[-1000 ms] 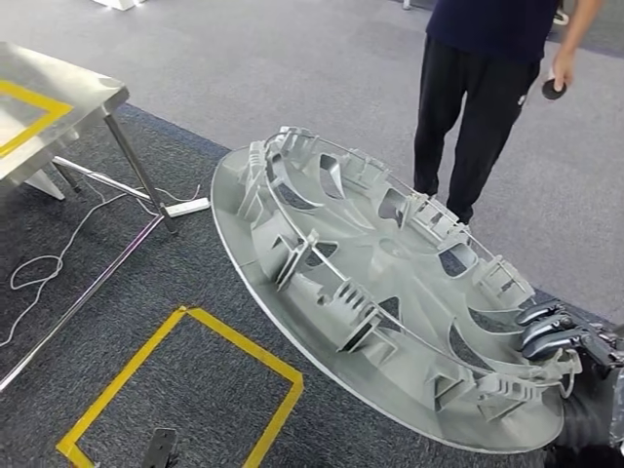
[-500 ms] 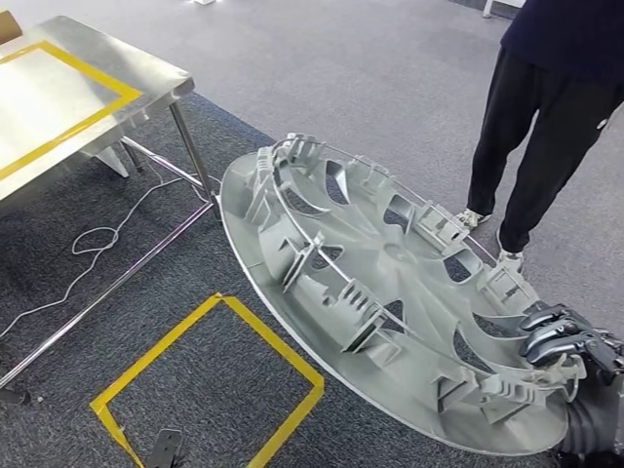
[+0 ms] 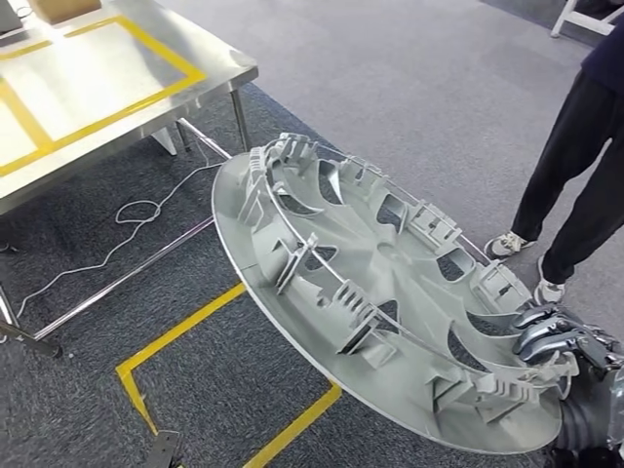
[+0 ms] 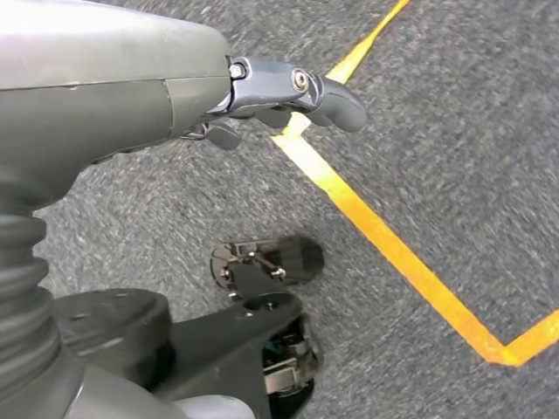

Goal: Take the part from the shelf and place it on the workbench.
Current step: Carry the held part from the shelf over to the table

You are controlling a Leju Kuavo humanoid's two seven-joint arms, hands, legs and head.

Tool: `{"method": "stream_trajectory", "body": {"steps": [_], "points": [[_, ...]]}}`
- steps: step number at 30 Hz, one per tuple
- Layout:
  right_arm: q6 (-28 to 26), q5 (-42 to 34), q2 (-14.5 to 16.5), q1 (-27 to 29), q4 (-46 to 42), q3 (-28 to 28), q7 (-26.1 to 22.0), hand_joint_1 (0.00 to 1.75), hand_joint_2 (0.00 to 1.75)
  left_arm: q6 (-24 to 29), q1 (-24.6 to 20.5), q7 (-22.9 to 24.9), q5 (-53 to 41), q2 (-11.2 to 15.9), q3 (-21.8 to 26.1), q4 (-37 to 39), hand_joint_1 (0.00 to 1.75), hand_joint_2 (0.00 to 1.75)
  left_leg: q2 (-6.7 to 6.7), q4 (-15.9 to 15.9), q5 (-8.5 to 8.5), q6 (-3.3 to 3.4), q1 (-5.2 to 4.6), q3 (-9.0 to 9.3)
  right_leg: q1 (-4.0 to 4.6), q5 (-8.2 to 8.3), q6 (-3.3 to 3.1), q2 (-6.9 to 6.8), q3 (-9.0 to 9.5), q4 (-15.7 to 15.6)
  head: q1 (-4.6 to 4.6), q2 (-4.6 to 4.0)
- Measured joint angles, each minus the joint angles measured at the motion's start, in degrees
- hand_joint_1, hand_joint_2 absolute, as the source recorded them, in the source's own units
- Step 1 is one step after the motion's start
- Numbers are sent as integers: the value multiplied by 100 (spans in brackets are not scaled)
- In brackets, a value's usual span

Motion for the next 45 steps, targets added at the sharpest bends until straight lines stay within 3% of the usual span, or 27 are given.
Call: {"method": "stream_trajectory", "body": {"steps": [1,3,5,6,7,9,10,12,14,16,18,19,20,21,22,24,26,27,30,34,35,36,39,40,41,43,45], "points": [[1,-2,0,-1,0,-3,0,175,175,-14,-3,2,16,-3,-3,0,0,175,-65,-17,16,28,22,12,-10,-124,28,126,-86,203,18,0],[2,-5,1,0,1,-7,-3,175,175,-59,-19,5,108,-11,0,0,0,175,-194,-19,26,60,43,12,-26,-478,63,408,-439,944,58,0],[3,-5,2,2,3,-9,-5,175,175,-92,-21,5,203,-20,15,0,0,175,-336,-16,26,71,44,14,-29,-644,79,497,-763,1536,70,0],[6,-5,2,2,5,-10,-4,175,175,-98,-18,5,226,-21,21,0,0,175,-409,-13,25,72,44,19,-31,-559,78,510,-786,1528,71,0],[10,-4,2,2,6,-11,-4,175,175,-100,-16,5,232,-22,24,0,0,175,-484,-10,24,69,48,29,-38,-372,75,531,-693,1284,70,0],[21,-4,2,-5,7,-11,-4,175,175,-97,-24,5,185,-20,25,0,0,175,-630,7,19,36,48,36,-76,26,79,721,-327,470,71,0],[26,-4,2,-10,7,-11,-5,175,175,-92,-32,5,145,-17,24,-1,0,175,-698,22,21,6,45,21,-97,131,74,831,-173,155,67,0],[31,-1,2,-17,7,-10,-5,175,175,-77,-39,5,40,-9,20,-2,0,175,-813,30,48,-70,49,-34,-104,146,32,936,-63,-68,63,0],[33,5,6,-31,7,-9,-2,175,175,-67,-23,9,-81,3,3,-2,0,175,-860,29,68,-135,70,-78,-96,172,-42,822,-67,-69,62,0],[36,7,14,-53,6,-10,-2,175,175,-68,-22,19,-173,11,-36,-2,0,175,-642,282,-106,-193,59,-208,-102,189,-120,692,-65,-87,25,0],[38,7,22,-65,6,-11,-4,175,175,-82,-45,24,-217,10,-72,-2,0,175,-356,970,-474,-238,52,-536,-87,184,-171,547,-66,-90,-12,0],[38,7,27,-69,7,-11,-4,175,175,-90,-52,25,-228,9,-82,-2,0,175,-299,1349,-629,-250,56,-718,-78,180,-181,473,-67,-90,-14,0],[38,8,34,-73,8,-11,-3,175,175,-96,-51,28,-236,8,-90,-2,0,175,-279,1605,-695,-254,59,-839,-72,175,-188,399,-66,-90,-15,0],[38,8,40,-78,8,-10,-3,175,175,-99,-46,31,-239,7,-99,-2,0,175,-271,1658,-653,-251,59,-862,-67,171,-192,328,-63,-89,-15,0],[38,9,44,-82,9,-10,-3,175,175,-101,-41,34,-239,7,-111,-2,0,175,-252,1483,-512,-242,58,-769,-63,166,-192,263,-55,-89,-16,0],[38,9,47,-91,9,-9,-3,175,175,-102,-44,38,-242,7,-137,-2,0,175,-74,722,-156,-205,37,-361,-46,149,-173,145,-29,-88,-15,0],[38,10,48,-98,9,-8,-3,175,175,-106,-62,38,-243,3,-160,-2,0,175,99,158,-5,-148,5,-73,-11,122,-125,49,-10,-84,-14,0],[38,10,48,-100,9,-6,-3,175,175,-109,-65,38,-243,1,-169,-2,0,175,117,61,-8,-122,-11,-36,4,114,-98,1,1,-90,-15,0],[38,13,51,-108,9,4,-2,175,175,-111,-46,38,-243,5,-176,-2,0,175,-27,27,10,-49,-19,-53,6,103,-33,-127,44,-118,-27,0],[38,14,52,-107,9,6,-2,175,175,-111,-42,38,-243,7,-177,-2,0,175,-60,9,24,-25,-4,-46,1,92,-10,-132,52,-116,-31,0],[38,14,52,-110,9,5,-2,175,175,-111,-40,38,-243,6,-177,-2,0,175,-69,6,29,-17,8,-42,-7,84,0,-99,35,-108,-28,0],[38,14,52,-109,8,4,-3,175,175,-111,-43,38,-243,4,-178,-2,0,175,-109,3,37,3,23,-39,-16,-35,19,48,-58,91,-12,0],[38,14,52,-100,10,1,-6,175,175,-116,-51,38,-243,-15,-180,-2,0,175,-392,5,52,56,52,-36,-33,-533,73,489,-698,1365,34,0],[38,14,52,-98,13,2,-7,175,175,-121,-49,38,-243,-20,-180,-2,0,175,-488,7,53,55,56,-30,-38,-469,75,514,-752,1424,35,0],[38,14,52,-98,14,3,-7,175,175,-127,-48,38,-243,-22,-180,-2,0,175,-561,11,53,47,62,-22,-50,-252,75,559,-605,1081,36,0],[36,12,54,-98,17,6,-8,175,175,-141,-53,39,-242,-24,-180,-2,0,175,-698,29,51,5,65,-22,-103,76,82,830,-238,288,35,0],[30,2,62,-93,21,7,-8,175,175,-148,-54,43,-242,-22,-180,-3,0,175,-800,37,70,-65,67,-60,-130,143,52,1025,-67,-63,29,0]]}}
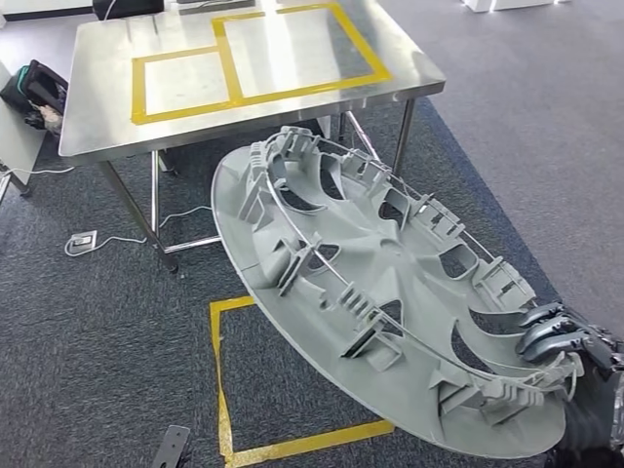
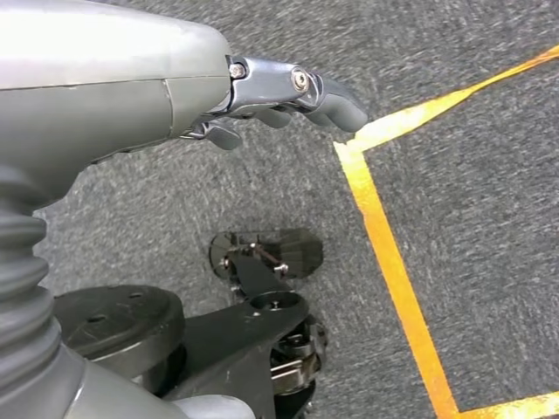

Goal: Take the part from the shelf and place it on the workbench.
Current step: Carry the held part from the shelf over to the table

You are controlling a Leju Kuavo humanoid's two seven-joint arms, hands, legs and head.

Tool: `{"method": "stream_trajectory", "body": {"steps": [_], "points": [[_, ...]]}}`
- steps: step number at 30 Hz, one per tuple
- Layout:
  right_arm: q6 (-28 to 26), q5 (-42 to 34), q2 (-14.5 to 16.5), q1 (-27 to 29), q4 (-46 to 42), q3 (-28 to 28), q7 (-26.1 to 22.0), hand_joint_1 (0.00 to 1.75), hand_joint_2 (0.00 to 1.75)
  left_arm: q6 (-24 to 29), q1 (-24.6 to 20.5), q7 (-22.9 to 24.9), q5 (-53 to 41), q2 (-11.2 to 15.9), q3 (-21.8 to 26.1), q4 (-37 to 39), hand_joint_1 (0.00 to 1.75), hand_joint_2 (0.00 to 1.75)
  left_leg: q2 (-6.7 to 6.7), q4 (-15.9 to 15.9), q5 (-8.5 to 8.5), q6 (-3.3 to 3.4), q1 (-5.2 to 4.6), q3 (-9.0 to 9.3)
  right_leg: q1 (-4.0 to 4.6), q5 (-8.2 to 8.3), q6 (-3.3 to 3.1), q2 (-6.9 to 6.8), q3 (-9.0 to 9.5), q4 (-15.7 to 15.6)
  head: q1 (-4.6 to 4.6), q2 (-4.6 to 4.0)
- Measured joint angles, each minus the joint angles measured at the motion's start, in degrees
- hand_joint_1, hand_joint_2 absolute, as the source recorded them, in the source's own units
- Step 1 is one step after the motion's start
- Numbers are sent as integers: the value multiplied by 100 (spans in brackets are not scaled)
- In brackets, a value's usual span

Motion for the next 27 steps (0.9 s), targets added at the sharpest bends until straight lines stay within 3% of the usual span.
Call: {"method": "stream_trajectory", "body": {"steps": [3,4,7,8,11,14,16,21,27], "points": [[-13,-20,30,-2,3,-3,2,175,175,-3,38,9,-2,1,-1,-1,0,175,-45,-28,52,-87,29,-42,31,18,-103,-87,6,-14,-8,0],[-16,-28,40,-2,3,-4,1,175,175,-3,46,10,-3,0,-1,-1,0,175,-22,-33,63,-55,30,-43,34,23,-116,-110,5,-19,-21,0],[-21,-42,69,0,8,-5,1,175,175,-3,54,13,-3,-1,-1,-1,0,175,30,-48,97,141,21,-48,51,27,-121,-135,-4,-24,-48,0],[-21,-43,76,2,9,-5,1,175,175,-3,55,13,-3,0,-2,-1,0,175,32,-55,103,164,22,-49,61,32,-131,-138,-7,-23,-45,0],[-21,-49,80,9,9,-7,2,175,175,-3,52,12,-4,0,-1,-1,0,175,38,-79,115,107,36,-48,86,39,-162,-132,-18,-20,-45,0],[-21,-56,82,10,9,-7,2,175,175,-4,51,12,-10,-2,-1,-1,0,175,40,-100,118,-74,60,-48,100,38,-180,-134,-28,-13,-44,0],[-21,-58,82,9,9,-7,2,175,175,-5,52,12,-12,-2,-2,-1,0,175,40,-104,115,-138,67,-51,102,37,-182,-137,-29,-11,-43,0],[-21,-66,90,10,9,-7,2,175,175,-9,52,13,-20,-1,-2,-1,0,175,40,-97,109,-135,47,-61,82,38,-176,-139,-27,-19,-42,0],[-25,-46,125,14,11,-7,2,175,175,-11,52,13,-58,5,-2,-1,0,175,40,-37,74,-58,3,-84,35,30,-116,-140,-20,-31,-44,0]]}}
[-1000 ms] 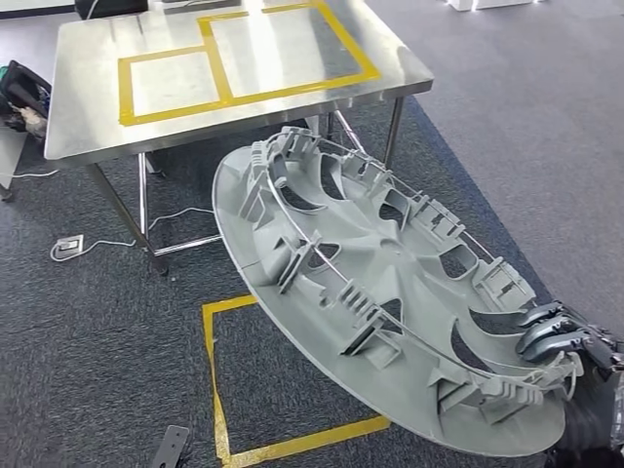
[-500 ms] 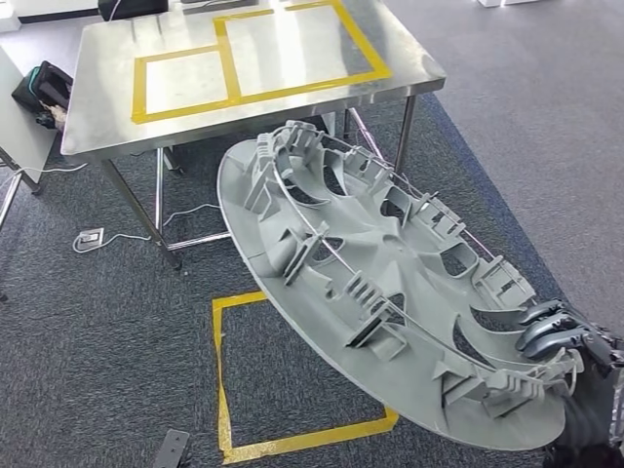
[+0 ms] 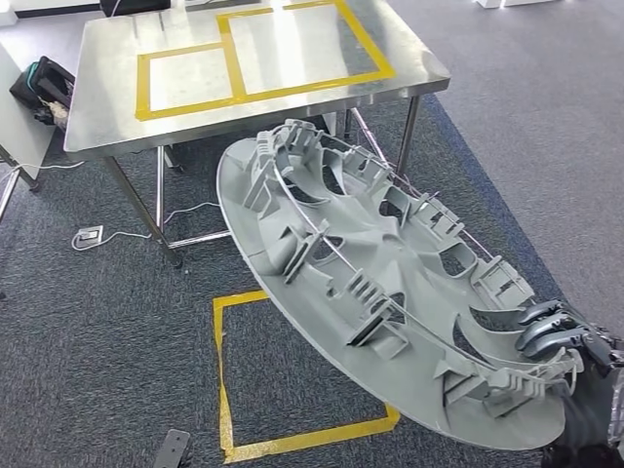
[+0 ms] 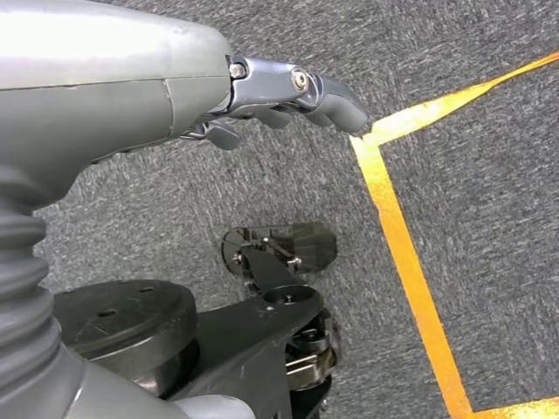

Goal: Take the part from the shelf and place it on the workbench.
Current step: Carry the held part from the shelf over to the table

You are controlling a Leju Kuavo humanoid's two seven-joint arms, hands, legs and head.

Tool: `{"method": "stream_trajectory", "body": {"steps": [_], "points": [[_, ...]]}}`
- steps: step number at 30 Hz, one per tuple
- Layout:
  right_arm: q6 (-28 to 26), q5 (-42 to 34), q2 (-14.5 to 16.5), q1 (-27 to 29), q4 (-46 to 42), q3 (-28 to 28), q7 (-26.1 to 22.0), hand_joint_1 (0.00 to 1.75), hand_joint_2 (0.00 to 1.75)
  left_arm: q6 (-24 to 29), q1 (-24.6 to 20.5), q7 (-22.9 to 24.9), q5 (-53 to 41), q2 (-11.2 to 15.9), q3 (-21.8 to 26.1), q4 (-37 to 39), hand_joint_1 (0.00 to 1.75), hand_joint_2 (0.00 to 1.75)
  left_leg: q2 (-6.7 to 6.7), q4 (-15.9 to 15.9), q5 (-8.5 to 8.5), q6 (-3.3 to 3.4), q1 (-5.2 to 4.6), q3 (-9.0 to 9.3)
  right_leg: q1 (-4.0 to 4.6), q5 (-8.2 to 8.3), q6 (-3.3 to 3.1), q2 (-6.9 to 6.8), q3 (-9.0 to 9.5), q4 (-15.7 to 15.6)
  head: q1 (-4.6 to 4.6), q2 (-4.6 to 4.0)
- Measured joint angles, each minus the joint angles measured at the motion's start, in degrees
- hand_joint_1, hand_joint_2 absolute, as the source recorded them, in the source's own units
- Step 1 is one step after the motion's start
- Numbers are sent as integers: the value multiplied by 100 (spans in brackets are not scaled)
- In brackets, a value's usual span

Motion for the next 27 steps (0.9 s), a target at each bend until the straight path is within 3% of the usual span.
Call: {"method": "stream_trajectory", "body": {"steps": [4,6,8,10,11,12,14,16,18,20,21,22,24,25,26,27], "points": [[-8,27,5,5,-3,0,0,175,175,0,-4,0,-6,4,1,0,0,175,4,19,-23,79,-26,-8,-24,-9,75,8,19,-31,-2,0],[-10,32,5,12,-3,-3,0,175,175,0,-8,-1,-7,2,2,0,0,175,10,-55,10,128,5,38,-12,-55,114,-79,3,11,9,0],[-11,33,6,11,-2,-4,-1,175,175,-1,-9,-1,-7,-2,2,0,0,175,15,-111,33,165,40,82,2,-317,139,-236,-192,440,31,0],[-11,32,7,4,-1,-2,-2,175,175,-2,1,-1,-7,-3,2,0,0,175,8,-112,25,178,45,84,0,-682,167,-310,-553,1197,41,0],[-11,32,7,5,1,-2,-1,175,175,-2,9,-1,-7,-3,2,0,0,175,-3,-110,21,175,48,84,-8,-764,182,-316,-689,1467,39,0],[-11,33,7,6,2,-2,-1,175,175,-2,15,-1,-7,-3,2,0,0,175,-28,-106,17,163,55,84,-15,-724,197,-315,-720,1516,40,0],[-11,33,7,7,5,-2,0,175,175,-2,15,0,-7,-4,2,0,0,175,-112,-77,0,108,85,86,-51,-369,235,-245,-430,939,39,0],[-11,32,7,3,10,-2,-2,175,175,-2,2,0,-9,2,2,-1,0,175,-207,-16,-28,23,101,57,-93,-128,254,-26,-54,239,43,0],[-12,32,7,6,16,-2,-2,175,175,-2,0,-1,-13,11,2,-2,0,175,-289,17,-19,-45,96,9,-95,-113,187,61,62,51,37,0],[-16,33,7,9,17,-7,4,175,175,-2,14,0,-15,20,2,-2,0,175,-358,9,9,-93,110,-20,-79,-85,84,-74,61,67,31,0],[-18,34,7,9,16,-9,6,175,175,-2,20,1,-15,23,2,-2,0,175,-283,46,-20,-114,105,-43,-75,-81,41,-143,64,71,19,0],[-20,33,7,10,15,-11,6,175,175,-2,17,1,-15,25,2,-2,0,175,-124,189,-113,-130,94,-112,-73,-78,0,-219,68,68,-5,0],[-21,31,8,25,15,-12,3,175,175,-2,-9,1,-15,22,2,-2,0,175,297,834,-458,-151,63,-418,-49,-85,-59,-388,73,64,-50,0],[-23,31,9,31,15,-14,3,175,175,-2,-21,1,-16,21,1,-2,0,175,423,1249,-635,-154,61,-619,-33,-91,-75,-485,73,65,-63,0],[-25,31,9,36,15,-14,3,175,175,-3,-25,1,-18,20,1,-2,0,175,477,1566,-741,-149,61,-769,-19,-98,-85,-578,75,65,-62,0],[-25,32,9,37,15,-15,4,175,175,-4,-21,1,-20,19,0,-2,0,175,497,1701,-743,-135,60,-830,-6,-105,-92,-668,80,65,-63,0]]}}
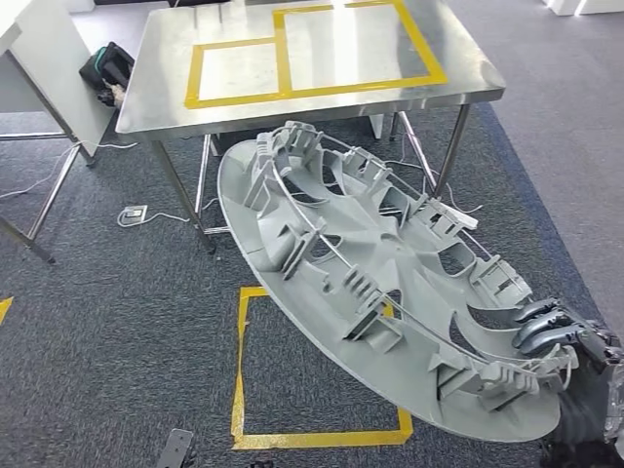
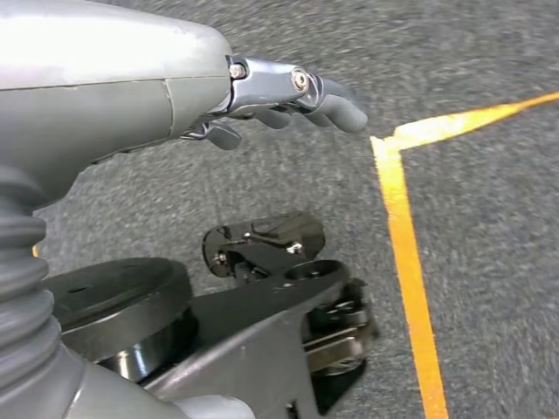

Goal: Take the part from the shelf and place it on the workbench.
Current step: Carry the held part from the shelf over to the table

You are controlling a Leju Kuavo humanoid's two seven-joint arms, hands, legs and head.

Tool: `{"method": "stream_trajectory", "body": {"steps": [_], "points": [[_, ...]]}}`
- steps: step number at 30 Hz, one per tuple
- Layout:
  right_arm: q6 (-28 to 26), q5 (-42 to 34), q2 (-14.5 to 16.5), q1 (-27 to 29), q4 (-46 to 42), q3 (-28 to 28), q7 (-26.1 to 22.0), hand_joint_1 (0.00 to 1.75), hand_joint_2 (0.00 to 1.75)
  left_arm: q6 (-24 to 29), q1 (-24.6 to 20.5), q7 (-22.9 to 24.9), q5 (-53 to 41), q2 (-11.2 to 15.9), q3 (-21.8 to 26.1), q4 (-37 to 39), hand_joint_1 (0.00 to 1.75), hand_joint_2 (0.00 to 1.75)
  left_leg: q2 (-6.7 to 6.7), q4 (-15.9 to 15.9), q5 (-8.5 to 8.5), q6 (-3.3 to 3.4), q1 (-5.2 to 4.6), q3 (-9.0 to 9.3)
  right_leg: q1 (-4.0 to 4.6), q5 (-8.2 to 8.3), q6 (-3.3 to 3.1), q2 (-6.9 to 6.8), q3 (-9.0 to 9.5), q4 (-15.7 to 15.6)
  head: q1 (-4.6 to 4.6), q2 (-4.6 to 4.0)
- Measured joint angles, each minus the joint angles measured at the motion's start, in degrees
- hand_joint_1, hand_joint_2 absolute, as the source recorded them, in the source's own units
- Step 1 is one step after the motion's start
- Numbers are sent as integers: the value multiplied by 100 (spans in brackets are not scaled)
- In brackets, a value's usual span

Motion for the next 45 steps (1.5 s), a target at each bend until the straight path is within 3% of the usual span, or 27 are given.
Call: {"method": "stream_trajectory", "body": {"steps": [2,4,6,8,10,12,13,14,15,16,17,19,21,23,25,26,28,30,31,32,33,35,37,40,42,44,45], "points": [[1,1,0,-4,0,-1,1,175,175,-2,8,0,-2,-1,0,0,0,175,63,-415,285,54,-18,234,20,-18,-1,-165,25,0,-1,0],[-1,1,0,-8,0,-2,0,175,175,-3,-3,0,-2,4,0,0,0,175,375,-1188,574,131,-89,659,51,-53,28,-305,64,6,-2,0],[-4,2,0,-10,0,-3,0,175,175,-3,-21,0,-3,6,0,0,0,175,572,-1556,630,180,-154,838,86,-87,76,-432,96,0,0,0],[-4,4,0,-17,0,0,1,175,175,-3,-17,0,-4,11,1,0,0,175,424,-1591,629,216,-155,823,95,-112,135,-549,134,-31,1,0],[-4,7,0,-28,0,1,3,175,175,-2,-6,0,-4,17,2,0,0,175,260,-1618,651,267,-119,830,77,-224,202,-325,109,85,19,0],[-5,8,0,-30,1,-1,2,175,175,-2,-19,0,-5,11,1,0,0,175,99,-1630,667,311,-91,837,63,-534,237,107,-156,667,63,0],[-6,7,0,-26,2,-2,-1,175,175,-3,-27,0,-9,8,1,0,0,175,16,-1629,669,326,-90,836,64,-706,240,229,-360,1073,76,0],[-6,7,0,-22,3,-2,-1,175,175,-3,-31,0,-14,5,0,0,0,175,-74,-1629,669,335,-92,835,66,-811,241,282,-550,1416,87,0],[-6,6,0,-20,5,-2,0,175,175,-3,-29,0,-18,4,1,0,0,175,-155,-1627,667,338,-94,837,68,-805,240,299,-668,1580,90,0],[-6,3,0,-18,6,-2,1,175,175,-3,-26,0,-23,5,1,0,0,175,-225,-1626,667,339,-94,843,66,-683,236,303,-683,1519,90,0],[-5,-2,0,-18,7,-2,2,175,175,-5,-23,0,-25,5,2,0,0,175,-289,-1624,665,336,-91,854,62,-466,230,309,-590,1238,91,0],[-2,-29,0,-34,5,-2,1,175,175,-10,-22,0,-33,6,2,0,0,175,-384,-1609,654,308,-97,867,46,-66,221,373,-273,441,92,0],[4,-65,0,-47,1,-1,-2,175,175,-14,-16,0,-37,8,2,0,0,175,-433,-1592,658,253,-109,845,42,63,187,447,-93,26,86,0],[11,-85,1,-49,-2,-1,-3,175,175,-14,1,0,-37,11,2,0,0,175,-445,-1593,674,196,-102,819,52,68,120,460,-85,10,79,0],[19,-93,3,-46,-4,-3,-3,175,175,-14,9,0,-37,11,2,0,0,175,-319,-1492,585,133,-101,770,44,93,47,430,-84,-8,63,0],[20,-95,4,-42,-8,-5,-4,175,175,-14,0,0,-36,10,2,0,0,175,-218,-1287,451,100,-100,676,34,100,12,403,-78,-21,51,0],[13,-82,8,-28,-15,-8,-6,175,175,-20,-19,0,-35,6,1,0,0,175,-48,-558,78,45,-87,329,36,96,-29,338,-78,-24,24,0],[-7,-51,19,-18,-17,-9,-5,175,175,-27,-19,0,-35,-1,2,0,0,175,-13,20,-105,23,-68,52,38,93,-37,280,-79,-23,23,0],[-16,-35,24,-16,-17,-9,-5,175,175,-29,-16,0,-35,-4,2,0,0,175,-11,6,-33,23,-63,65,38,92,-36,266,-77,-23,23,0],[-22,-19,27,-15,-17,-9,-4,175,175,-31,-14,0,-36,-7,2,0,0,175,-11,-225,125,31,-61,191,37,91,-31,264,-73,-23,24,0],[-27,-4,28,-15,-17,-9,-5,175,175,-32,-14,0,-36,-7,2,0,0,175,-20,-607,319,45,-59,404,37,88,-23,268,-68,-23,24,0],[-33,19,28,-16,-17,-9,-5,175,175,-33,-17,0,-37,-9,2,0,0,175,-53,-1332,533,83,-62,806,57,81,20,290,-77,-12,28,0],[-36,23,28,-11,-17,-9,-4,175,175,-33,-14,0,-37,-14,2,0,0,175,-65,-1588,534,126,-76,939,66,90,85,314,-90,-25,30,0],[-34,17,28,4,-17,-11,-5,175,175,-33,-13,0,-37,-25,2,0,0,175,-14,-1631,556,222,-65,950,48,29,186,340,-141,43,41,0],[-34,16,28,12,-17,-14,-7,175,175,-33,-17,0,-37,-32,2,0,0,175,31,-1654,560,280,-48,967,48,-257,228,337,-384,547,68,0],[-34,19,28,24,-17,-15,-7,175,175,-33,-13,0,-37,-36,2,0,0,175,71,-1654,548,305,-56,970,50,-578,248,335,-744,1297,82,0],[-34,22,28,30,-17,-16,-7,175,175,-33,-10,0,-37,-36,2,0,0,175,95,-1654,542,310,-61,975,52,-620,254,335,-858,1517,82,0]]}}
